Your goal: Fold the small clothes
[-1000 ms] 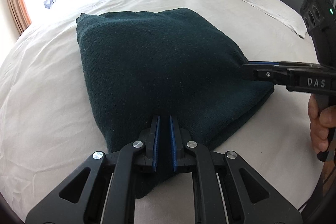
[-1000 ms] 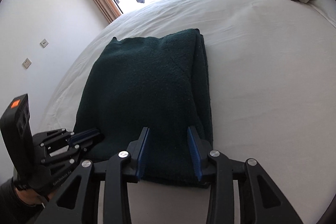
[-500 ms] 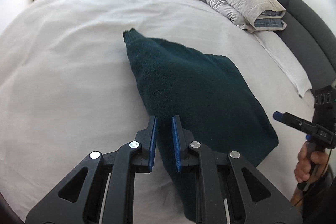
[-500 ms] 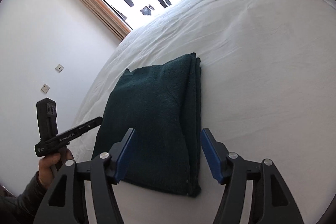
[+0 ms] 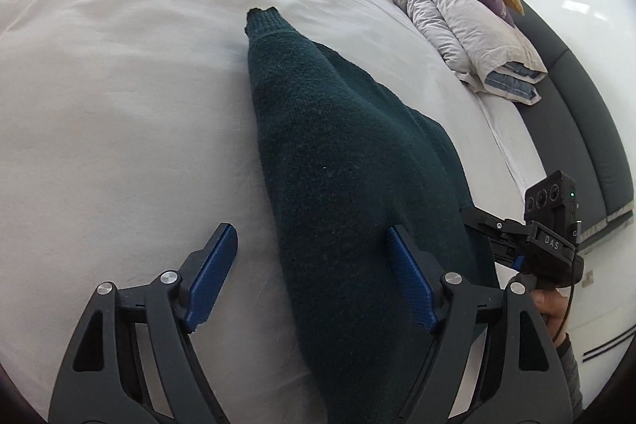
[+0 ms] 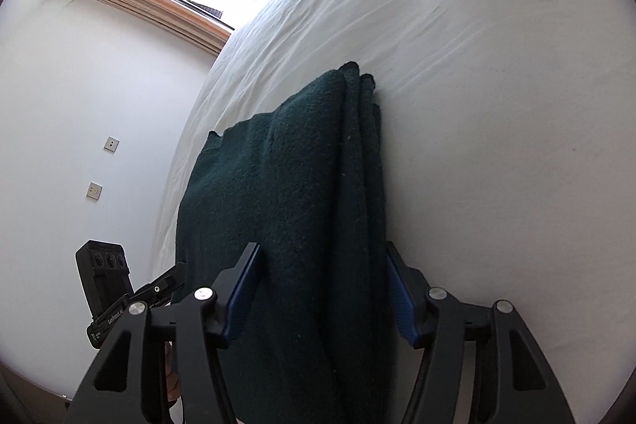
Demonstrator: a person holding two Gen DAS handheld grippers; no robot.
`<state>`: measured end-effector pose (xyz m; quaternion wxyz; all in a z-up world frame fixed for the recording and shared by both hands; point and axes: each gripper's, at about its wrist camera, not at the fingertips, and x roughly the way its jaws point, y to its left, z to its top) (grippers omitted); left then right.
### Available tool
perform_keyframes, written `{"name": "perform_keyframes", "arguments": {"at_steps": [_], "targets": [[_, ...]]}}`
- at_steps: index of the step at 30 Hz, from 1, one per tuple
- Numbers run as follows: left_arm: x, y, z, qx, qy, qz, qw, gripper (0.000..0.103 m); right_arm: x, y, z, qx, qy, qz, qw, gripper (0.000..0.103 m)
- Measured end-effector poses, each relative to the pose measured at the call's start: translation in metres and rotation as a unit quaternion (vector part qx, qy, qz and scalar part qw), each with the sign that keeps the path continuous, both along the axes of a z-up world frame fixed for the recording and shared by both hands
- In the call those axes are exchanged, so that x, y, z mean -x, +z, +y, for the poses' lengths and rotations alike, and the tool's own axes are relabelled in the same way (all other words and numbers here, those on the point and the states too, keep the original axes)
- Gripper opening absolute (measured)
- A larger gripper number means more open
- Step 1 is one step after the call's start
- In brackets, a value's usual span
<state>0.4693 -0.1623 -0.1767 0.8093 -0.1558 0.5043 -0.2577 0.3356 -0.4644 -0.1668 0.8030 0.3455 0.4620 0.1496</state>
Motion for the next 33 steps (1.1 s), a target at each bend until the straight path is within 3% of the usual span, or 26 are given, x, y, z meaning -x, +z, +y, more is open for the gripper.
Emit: {"name": "perform_keyframes", "arguments": {"at_steps": [3, 7, 9, 15, 22, 28, 33], "targets": [[-0.01, -0.007, -0.017, 0.012, -0.021, 0.029, 0.9993, 0.048, -0.001, 0.002, 0.008, 0.024, -0.001, 0.002, 1.0, 0.039], [-0.007, 0.002, -0.03, -0.019, -0.03, 0.012, 0.9993, 0.035, 0.007, 0.021, 0.025, 0.081, -0.005, -0.012, 0.997, 0.029], [-0.001, 0.011, -0.027, -0.014, -0.031, 0.006, 0.9994, 0.032, 0.015, 0.037, 0.035, 0.099, -0.007, -0.026, 0.995, 0.028], [0.046, 0.062, 0.013, -0.021, -0.022, -0.037, 0.9989, 0.031, 0.058, 0.082, 0.092, 0.103, 0.023, -0.066, 0.992, 0.027], [0.123, 0.1, 0.095, -0.053, 0.0, -0.073, 0.9959, 0.031, 0.1, 0.091, 0.171, 0.074, 0.074, -0.078, 0.991, 0.027], [0.168, 0.074, 0.164, -0.061, 0.025, -0.046, 0.9968, 0.032, 0.117, 0.064, 0.223, 0.069, 0.103, -0.058, 0.991, 0.027], [0.178, 0.039, 0.188, -0.039, 0.031, -0.036, 0.9981, 0.037, 0.117, 0.035, 0.21, 0.028, 0.077, -0.035, 0.996, 0.029]]}}
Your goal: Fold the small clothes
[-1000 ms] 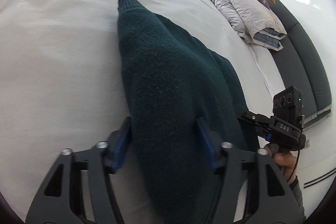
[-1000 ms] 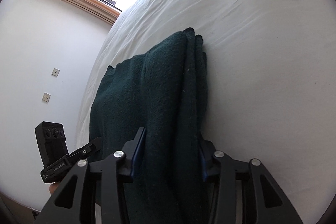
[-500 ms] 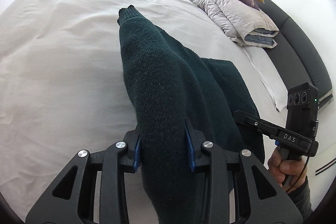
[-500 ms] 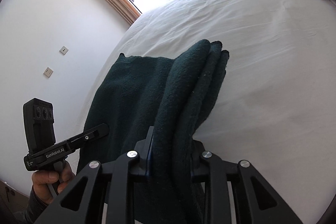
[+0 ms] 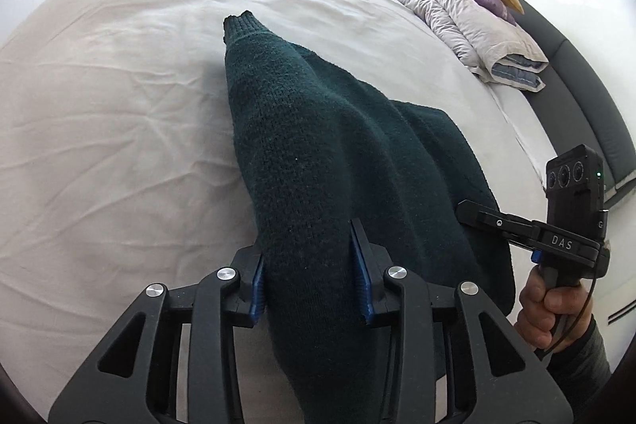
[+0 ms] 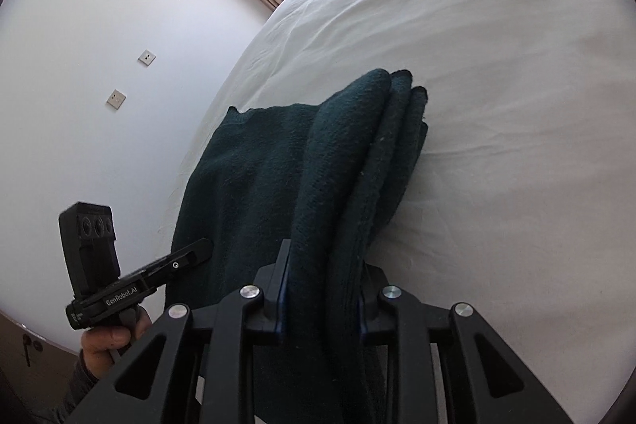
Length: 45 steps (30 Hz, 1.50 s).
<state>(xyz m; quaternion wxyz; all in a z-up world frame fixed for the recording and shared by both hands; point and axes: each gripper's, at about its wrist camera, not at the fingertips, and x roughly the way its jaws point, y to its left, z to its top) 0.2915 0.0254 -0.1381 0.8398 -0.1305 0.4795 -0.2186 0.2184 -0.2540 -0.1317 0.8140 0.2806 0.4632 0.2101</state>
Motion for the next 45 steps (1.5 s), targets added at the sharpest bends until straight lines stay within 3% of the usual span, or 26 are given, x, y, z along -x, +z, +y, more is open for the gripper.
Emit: {"name": "perform_keyframes", "arguments": {"at_steps": [3, 10, 13, 16, 17, 19, 20, 21, 23, 25, 27, 30, 31, 34, 35, 37, 41, 45], "targets": [[0.005, -0.007, 0.002, 0.001, 0.008, -0.009, 0.9999, 0.049, 0.003, -0.012, -0.006, 0.002, -0.008, 0.003, 1.0, 0.04], [0.017, -0.024, 0.02, 0.003, 0.031, -0.033, 0.999, 0.069, 0.017, -0.025, -0.024, -0.06, -0.027, -0.02, 0.998, 0.047], [0.026, -0.016, 0.026, -0.002, 0.052, -0.044, 0.9977, 0.069, 0.031, -0.005, -0.029, -0.025, -0.047, -0.035, 0.998, 0.056], [0.059, 0.016, 0.023, -0.066, 0.069, -0.116, 0.9886, 0.07, 0.061, 0.025, -0.031, 0.037, -0.063, -0.087, 0.994, 0.057], [0.072, 0.029, 0.019, -0.09, 0.075, -0.148, 0.982, 0.07, 0.071, 0.036, -0.03, 0.057, -0.072, -0.103, 0.99, 0.058], [0.103, 0.055, 0.011, -0.139, 0.09, -0.214, 0.9628, 0.084, 0.096, 0.06, -0.024, 0.091, -0.089, -0.144, 0.981, 0.063], [0.123, 0.069, 0.007, -0.161, 0.105, -0.252, 0.9482, 0.089, 0.11, 0.072, -0.021, 0.11, -0.096, -0.169, 0.975, 0.066], [0.138, 0.082, 0.004, -0.178, 0.123, -0.285, 0.9339, 0.102, 0.123, 0.084, -0.016, 0.128, -0.104, -0.195, 0.967, 0.069], [0.176, 0.106, -0.004, -0.202, 0.167, -0.35, 0.8993, 0.103, 0.148, 0.107, -0.006, 0.161, -0.121, -0.242, 0.949, 0.092], [0.205, 0.125, -0.007, -0.214, 0.195, -0.384, 0.8766, 0.103, 0.176, 0.127, 0.002, 0.181, -0.147, -0.287, 0.929, 0.103], [0.224, 0.143, -0.01, -0.219, 0.201, -0.403, 0.8656, 0.103, 0.192, 0.149, 0.012, 0.192, -0.175, -0.322, 0.911, 0.103], [0.255, 0.161, -0.017, -0.245, 0.204, -0.426, 0.847, 0.103, 0.213, 0.175, 0.016, 0.189, -0.199, -0.348, 0.896, 0.103], [0.261, 0.166, -0.019, -0.259, 0.209, -0.419, 0.8446, 0.103, 0.221, 0.184, 0.016, 0.188, -0.21, -0.357, 0.89, 0.103], [0.276, 0.179, -0.019, -0.258, 0.194, -0.397, 0.8592, 0.103, 0.241, 0.203, 0.018, 0.203, -0.229, -0.376, 0.874, 0.103], [0.282, 0.183, -0.018, -0.258, 0.202, -0.392, 0.8596, 0.103, 0.248, 0.208, 0.02, 0.209, -0.23, -0.383, 0.87, 0.103], [0.292, 0.187, -0.013, -0.257, 0.213, -0.369, 0.8671, 0.103, 0.254, 0.213, 0.028, 0.223, -0.214, -0.387, 0.869, 0.103], [0.294, 0.171, -0.007, -0.24, 0.195, -0.307, 0.9001, 0.103, 0.248, 0.2, 0.039, 0.247, -0.184, -0.331, 0.892, 0.103], [0.277, 0.127, -0.009, -0.218, 0.164, -0.221, 0.9365, 0.103, 0.239, 0.166, 0.045, 0.251, -0.178, -0.271, 0.912, 0.103]]}}
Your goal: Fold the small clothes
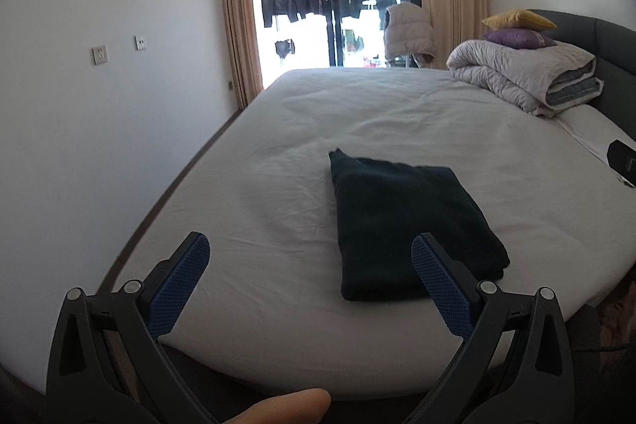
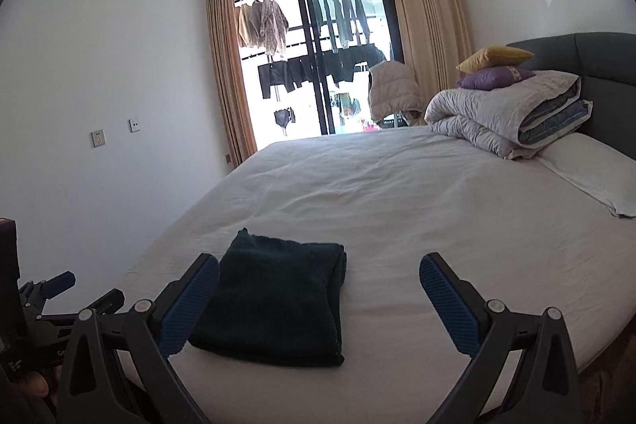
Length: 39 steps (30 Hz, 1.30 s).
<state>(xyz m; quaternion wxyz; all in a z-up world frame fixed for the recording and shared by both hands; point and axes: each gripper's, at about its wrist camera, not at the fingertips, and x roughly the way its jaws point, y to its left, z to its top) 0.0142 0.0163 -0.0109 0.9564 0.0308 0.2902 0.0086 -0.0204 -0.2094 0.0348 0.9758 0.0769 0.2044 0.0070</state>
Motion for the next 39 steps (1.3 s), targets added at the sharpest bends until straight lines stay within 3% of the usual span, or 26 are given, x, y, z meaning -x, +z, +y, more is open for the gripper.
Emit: {"name": "perform_keyframes", "arguments": {"at_steps": [5, 14, 21, 39], "targets": [[-0.013, -0.045, -0.001, 0.014, 0.0, 0.071, 0.9974, 0.103, -0.003, -0.036, 0.004, -0.007, -0.003, 0.055, 0.998, 0.103], [-0.039, -0.082, 0.0, 0.009, -0.002, 0.108, 0.9941, 0.103, -0.013, -0.063, 0.017, 0.005, 0.016, 0.112, 0.994, 0.103], [-0.047, -0.088, 0.003, 0.014, 0.0, 0.121, 0.9925, 0.103, -0.021, -0.072, 0.016, 0.002, 0.011, 0.141, 0.99, 0.103], [-0.051, -0.093, 0.001, 0.016, 0.005, 0.126, 0.9919, 0.103, -0.022, -0.076, 0.02, 0.005, 0.017, 0.152, 0.988, 0.103]]}}
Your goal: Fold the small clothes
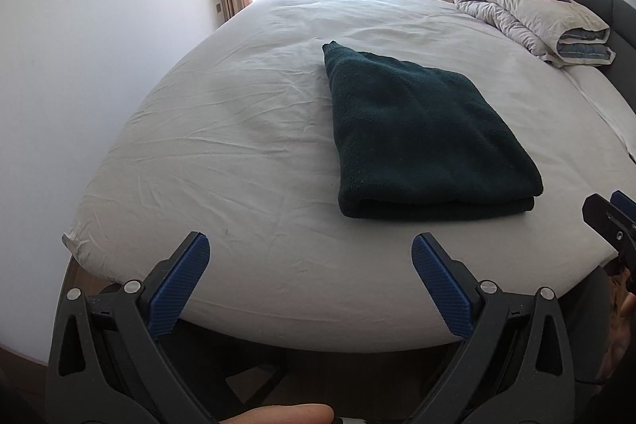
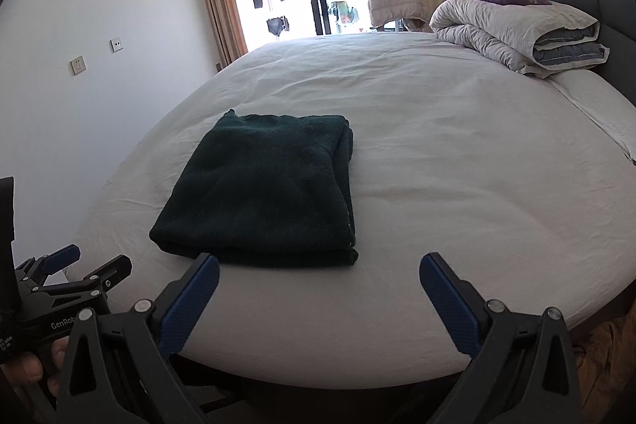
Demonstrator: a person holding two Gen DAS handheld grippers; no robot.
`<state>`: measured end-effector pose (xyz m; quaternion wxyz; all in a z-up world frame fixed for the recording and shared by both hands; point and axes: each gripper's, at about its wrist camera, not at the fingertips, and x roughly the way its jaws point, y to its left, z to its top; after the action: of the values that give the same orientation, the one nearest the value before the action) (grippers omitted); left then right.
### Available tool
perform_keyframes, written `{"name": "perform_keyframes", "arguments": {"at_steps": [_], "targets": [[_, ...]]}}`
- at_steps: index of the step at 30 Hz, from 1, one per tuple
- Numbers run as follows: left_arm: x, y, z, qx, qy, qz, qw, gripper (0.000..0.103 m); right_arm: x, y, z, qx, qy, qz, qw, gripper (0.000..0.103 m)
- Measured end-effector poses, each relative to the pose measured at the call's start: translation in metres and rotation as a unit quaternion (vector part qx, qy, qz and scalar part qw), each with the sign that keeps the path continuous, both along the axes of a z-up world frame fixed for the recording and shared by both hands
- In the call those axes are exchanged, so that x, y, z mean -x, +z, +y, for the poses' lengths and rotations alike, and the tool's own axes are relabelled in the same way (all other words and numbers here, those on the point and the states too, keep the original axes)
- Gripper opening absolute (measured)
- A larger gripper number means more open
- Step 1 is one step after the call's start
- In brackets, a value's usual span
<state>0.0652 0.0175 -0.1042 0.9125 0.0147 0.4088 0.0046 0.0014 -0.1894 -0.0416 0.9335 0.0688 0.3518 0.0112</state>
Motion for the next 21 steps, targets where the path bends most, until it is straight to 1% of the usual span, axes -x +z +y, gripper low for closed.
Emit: {"name": "perform_keyframes", "arguments": {"at_steps": [21], "targets": [[-0.0003, -0.0008, -0.0015, 0.002, 0.001, 0.001, 1.0, 0.103, -0.0024, -0.0056, 0.0003, -0.006, 0.0, 0.014, 1.0, 0.103]]}}
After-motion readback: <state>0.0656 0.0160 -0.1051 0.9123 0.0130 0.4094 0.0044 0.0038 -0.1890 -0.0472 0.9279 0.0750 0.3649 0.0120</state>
